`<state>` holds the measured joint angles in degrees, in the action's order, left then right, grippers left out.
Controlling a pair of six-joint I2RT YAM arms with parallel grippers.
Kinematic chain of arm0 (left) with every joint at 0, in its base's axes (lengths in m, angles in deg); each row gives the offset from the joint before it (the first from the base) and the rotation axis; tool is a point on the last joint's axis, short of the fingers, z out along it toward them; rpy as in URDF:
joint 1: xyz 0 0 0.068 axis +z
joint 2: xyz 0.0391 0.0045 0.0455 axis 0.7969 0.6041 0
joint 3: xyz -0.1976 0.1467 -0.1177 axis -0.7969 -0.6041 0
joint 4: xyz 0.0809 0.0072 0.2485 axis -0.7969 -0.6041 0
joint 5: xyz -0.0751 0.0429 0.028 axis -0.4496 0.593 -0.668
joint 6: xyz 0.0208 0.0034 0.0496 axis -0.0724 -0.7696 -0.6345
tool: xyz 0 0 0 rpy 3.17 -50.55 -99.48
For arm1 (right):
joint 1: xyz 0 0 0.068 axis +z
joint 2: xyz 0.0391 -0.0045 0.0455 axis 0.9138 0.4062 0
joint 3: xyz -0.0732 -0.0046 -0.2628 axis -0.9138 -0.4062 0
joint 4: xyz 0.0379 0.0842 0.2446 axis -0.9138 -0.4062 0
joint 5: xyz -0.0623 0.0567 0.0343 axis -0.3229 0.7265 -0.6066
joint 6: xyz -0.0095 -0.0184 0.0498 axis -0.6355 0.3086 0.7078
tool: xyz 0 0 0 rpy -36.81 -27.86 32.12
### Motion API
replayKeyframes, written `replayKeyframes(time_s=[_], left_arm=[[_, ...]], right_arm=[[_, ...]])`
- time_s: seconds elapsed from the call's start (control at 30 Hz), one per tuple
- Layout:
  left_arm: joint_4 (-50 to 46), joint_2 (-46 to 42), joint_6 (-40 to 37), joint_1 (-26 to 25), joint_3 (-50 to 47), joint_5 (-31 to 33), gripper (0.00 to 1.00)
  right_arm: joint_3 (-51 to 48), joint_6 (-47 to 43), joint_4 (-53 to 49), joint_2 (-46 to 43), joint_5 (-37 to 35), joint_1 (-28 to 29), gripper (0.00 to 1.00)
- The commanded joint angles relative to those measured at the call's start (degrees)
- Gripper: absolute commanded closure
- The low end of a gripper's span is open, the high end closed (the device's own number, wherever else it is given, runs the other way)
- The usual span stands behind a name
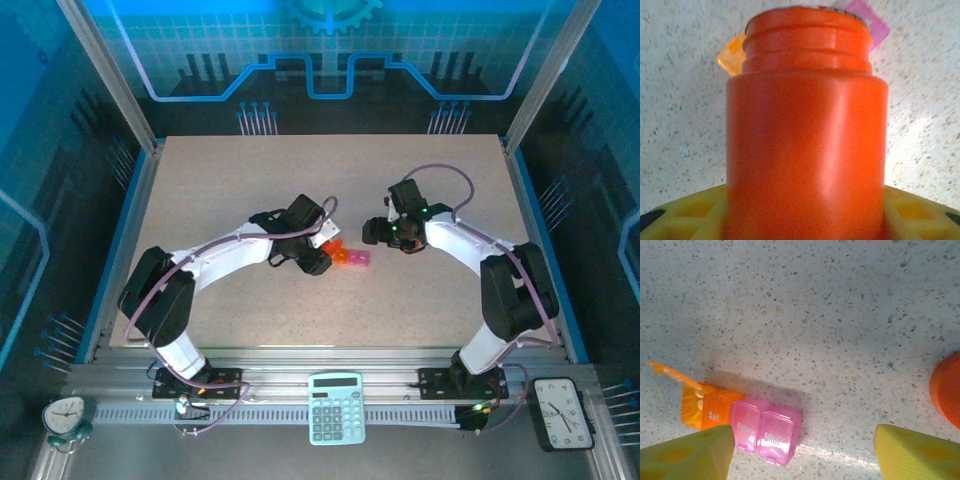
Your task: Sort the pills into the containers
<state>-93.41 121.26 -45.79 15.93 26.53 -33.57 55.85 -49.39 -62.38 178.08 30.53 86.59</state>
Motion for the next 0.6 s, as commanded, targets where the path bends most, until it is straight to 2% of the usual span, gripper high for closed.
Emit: replayKeyframes(time_s=[0.0, 0.23, 0.57], left_arm=[[8.9, -4.3, 1.8, 0.4, -2.3, -4.5, 1.00], [21.7, -9.8, 3.9, 0.8, -6.2, -8.7, 1.00], [43.5, -14.8, 6.4, 2.5, -11.2, -12.0, 1.00]], right_arm=[[0.8, 0.4, -3.0, -2.8, -0.8, -0.3, 0.25], [1.4, -0.7, -5.3, -6.6, -1.5, -2.2, 0.25], [1.4, -2.2, -8.7, -9.6, -1.9, -8.6, 0.24]])
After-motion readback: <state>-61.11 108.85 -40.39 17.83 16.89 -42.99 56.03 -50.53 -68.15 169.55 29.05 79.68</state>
